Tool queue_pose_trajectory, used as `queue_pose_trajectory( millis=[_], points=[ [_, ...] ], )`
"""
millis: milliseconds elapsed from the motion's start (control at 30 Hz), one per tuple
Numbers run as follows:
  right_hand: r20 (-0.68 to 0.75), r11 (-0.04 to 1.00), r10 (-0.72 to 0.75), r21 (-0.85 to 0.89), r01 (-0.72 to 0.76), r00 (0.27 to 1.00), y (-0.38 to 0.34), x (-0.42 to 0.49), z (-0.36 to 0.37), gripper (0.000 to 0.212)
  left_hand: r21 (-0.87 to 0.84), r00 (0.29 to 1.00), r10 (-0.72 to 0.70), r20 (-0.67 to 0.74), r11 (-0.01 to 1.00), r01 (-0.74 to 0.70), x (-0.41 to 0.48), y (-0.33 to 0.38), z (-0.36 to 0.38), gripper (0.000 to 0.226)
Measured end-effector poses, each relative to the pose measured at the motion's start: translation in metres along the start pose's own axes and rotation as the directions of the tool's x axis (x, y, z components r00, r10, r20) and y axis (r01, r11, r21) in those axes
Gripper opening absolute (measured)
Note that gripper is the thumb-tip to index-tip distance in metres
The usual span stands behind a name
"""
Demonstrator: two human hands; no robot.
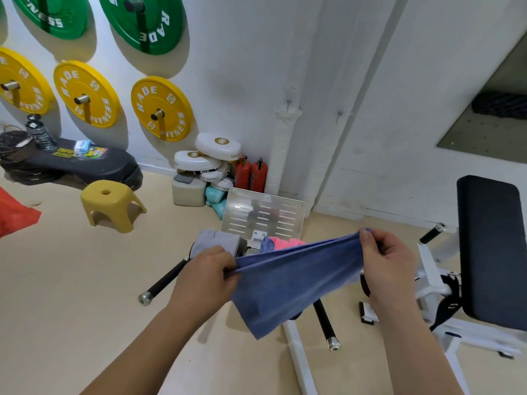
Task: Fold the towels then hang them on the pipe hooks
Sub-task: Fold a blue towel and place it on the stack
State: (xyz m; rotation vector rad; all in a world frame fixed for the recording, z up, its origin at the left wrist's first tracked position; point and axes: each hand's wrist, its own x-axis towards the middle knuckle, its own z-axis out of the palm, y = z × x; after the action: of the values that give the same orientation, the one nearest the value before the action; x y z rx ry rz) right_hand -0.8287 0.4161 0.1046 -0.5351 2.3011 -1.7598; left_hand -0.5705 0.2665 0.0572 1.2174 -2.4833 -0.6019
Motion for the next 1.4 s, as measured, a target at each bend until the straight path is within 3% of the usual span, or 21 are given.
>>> queue_pose_trajectory(
  millis=[100, 200, 267, 400, 533, 700, 900, 1000, 1100, 1200, 1267, 1333, 1400],
  points=[
    [0.065, 0.994, 0.076, 0.078, -0.081, 0.995, 0.022, 0.008, -0.009, 0.021, -0.292, 0.996, -0.088, 0.024, 0.952, 0.091, -0.003, 0.002, -0.023, 0.016],
    [0.127, 0.967, 0.190, 0.149, -0.208, 0.974, 0.038, 0.010, -0.010, 0.024, -0.577, 0.987, -0.156, 0.049, 0.802, 0.155, -0.002, 0.010, -0.049, 0.014],
    [0.141, 0.939, 0.262, 0.190, -0.286, 0.955, 0.049, 0.008, -0.005, 0.019, -0.540, 0.993, -0.100, 0.067, 0.833, 0.120, 0.003, 0.011, -0.060, 0.012],
    [0.110, 0.918, 0.313, 0.221, -0.330, 0.943, 0.065, 0.001, -0.002, 0.022, -0.327, 0.964, -0.058, 0.259, 0.934, 0.144, 0.002, 0.001, -0.057, 0.018],
    [0.107, 0.942, 0.260, 0.191, -0.277, 0.960, 0.054, -0.002, -0.006, 0.015, -0.255, 0.977, -0.112, 0.179, 0.954, 0.156, 0.001, -0.006, -0.052, 0.012],
    [0.113, 0.978, 0.132, 0.146, -0.148, 0.985, 0.030, -0.004, -0.009, 0.013, 0.041, 0.980, 0.066, 0.186, 0.996, -0.075, -0.001, -0.017, -0.032, 0.008],
    [0.134, 0.992, 0.038, 0.117, -0.053, 0.990, 0.011, -0.010, -0.008, 0.009, 0.242, 0.984, -0.035, 0.176, 0.970, -0.009, -0.008, -0.021, -0.014, 0.029],
    [0.153, 0.995, 0.017, 0.097, -0.032, 0.988, 0.006, -0.014, -0.007, 0.011, 0.207, 0.976, -0.086, 0.202, 0.977, 0.043, -0.011, -0.022, -0.013, 0.026],
    [0.125, 0.997, 0.003, 0.082, -0.013, 0.992, 0.004, -0.016, -0.008, 0.012, -0.004, 0.973, -0.181, 0.143, 0.983, 0.183, -0.014, -0.024, -0.016, 0.011],
    [0.081, 0.996, -0.001, 0.089, -0.006, 0.997, 0.009, -0.014, -0.012, 0.017, -0.203, 0.964, -0.242, 0.113, 0.944, 0.261, -0.017, -0.022, -0.025, 0.011],
    [0.061, 0.996, -0.014, 0.089, 0.008, 0.998, 0.010, -0.014, -0.014, 0.022, -0.087, 0.985, -0.154, 0.071, 0.983, 0.160, -0.016, -0.023, -0.027, 0.006],
    [0.043, 0.996, -0.027, 0.084, 0.023, 0.999, 0.008, -0.014, -0.013, 0.022, 0.115, 0.999, -0.021, 0.032, 0.993, 0.017, -0.017, -0.021, -0.026, 0.013],
    [0.030, 0.996, -0.041, 0.077, 0.039, 0.999, 0.004, -0.015, -0.012, 0.021, 0.176, 0.999, 0.017, 0.045, 0.984, -0.025, -0.015, -0.022, -0.023, 0.021]
  ],
)
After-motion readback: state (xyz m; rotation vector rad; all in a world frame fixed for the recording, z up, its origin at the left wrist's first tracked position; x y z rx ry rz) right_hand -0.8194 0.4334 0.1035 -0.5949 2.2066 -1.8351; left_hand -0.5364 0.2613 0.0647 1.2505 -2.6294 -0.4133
